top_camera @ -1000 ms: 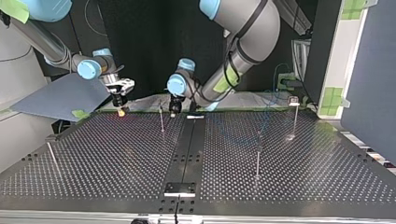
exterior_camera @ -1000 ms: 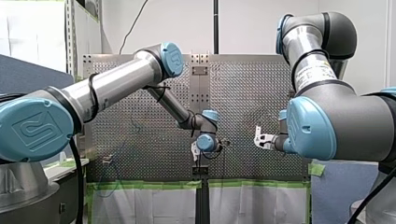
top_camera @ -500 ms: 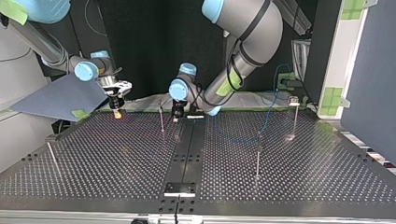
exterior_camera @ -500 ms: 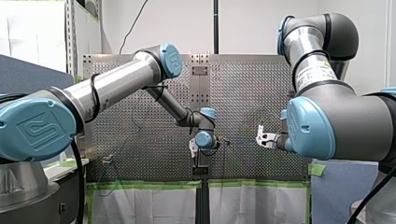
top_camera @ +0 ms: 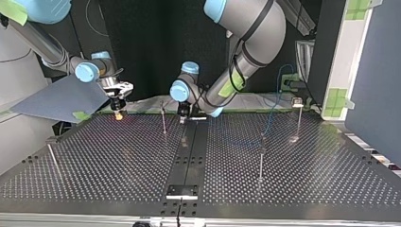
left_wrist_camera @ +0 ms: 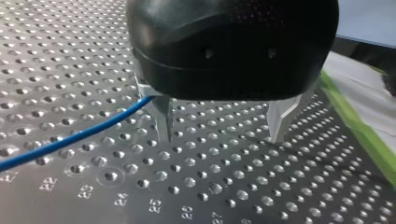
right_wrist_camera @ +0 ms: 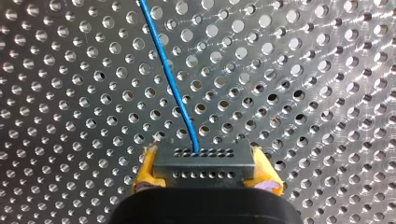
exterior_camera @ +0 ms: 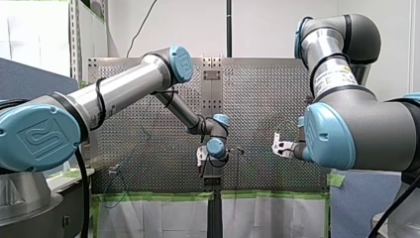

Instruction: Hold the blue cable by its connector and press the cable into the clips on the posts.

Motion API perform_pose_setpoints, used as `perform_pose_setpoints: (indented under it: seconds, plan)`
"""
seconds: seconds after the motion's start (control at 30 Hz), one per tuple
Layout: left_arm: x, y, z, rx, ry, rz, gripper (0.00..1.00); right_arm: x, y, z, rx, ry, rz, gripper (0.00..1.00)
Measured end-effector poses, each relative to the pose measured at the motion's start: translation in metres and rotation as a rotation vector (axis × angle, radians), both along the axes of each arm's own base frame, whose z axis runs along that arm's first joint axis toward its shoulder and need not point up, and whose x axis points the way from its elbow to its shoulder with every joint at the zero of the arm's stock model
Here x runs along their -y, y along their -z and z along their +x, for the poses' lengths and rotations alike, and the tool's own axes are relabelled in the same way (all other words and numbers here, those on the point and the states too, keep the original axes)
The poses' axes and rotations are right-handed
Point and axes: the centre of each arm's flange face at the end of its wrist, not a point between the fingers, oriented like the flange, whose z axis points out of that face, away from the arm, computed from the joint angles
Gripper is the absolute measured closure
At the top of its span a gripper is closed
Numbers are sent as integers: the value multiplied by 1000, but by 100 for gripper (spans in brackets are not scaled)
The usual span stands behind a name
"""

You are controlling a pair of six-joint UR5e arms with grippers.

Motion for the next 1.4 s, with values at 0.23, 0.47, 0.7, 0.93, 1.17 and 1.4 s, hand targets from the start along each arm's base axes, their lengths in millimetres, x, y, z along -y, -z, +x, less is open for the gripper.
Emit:
perform_pose_setpoints:
  seconds: [0.23,0.47,0.7,0.93,1.17,1.4]
  plan:
    - [2,-10,-8,-20,30,80,1,-2,1,0,-4,0,14,100]
    - [10,-43,-14,-7,76,74,1,-2,2,0,-7,-2,18,100]
    - [8,-50,-29,-17,92,78,1,-4,3,0,-9,-2,28,100]
    - [1,-29,-44,-27,99,95,1,-4,3,0,-10,-2,29,100]
    - [3,-19,-69,-49,125,119,1,-4,3,0,-10,-4,31,100]
    - [12,-39,-79,-27,136,108,1,-4,3,0,-11,-4,32,100]
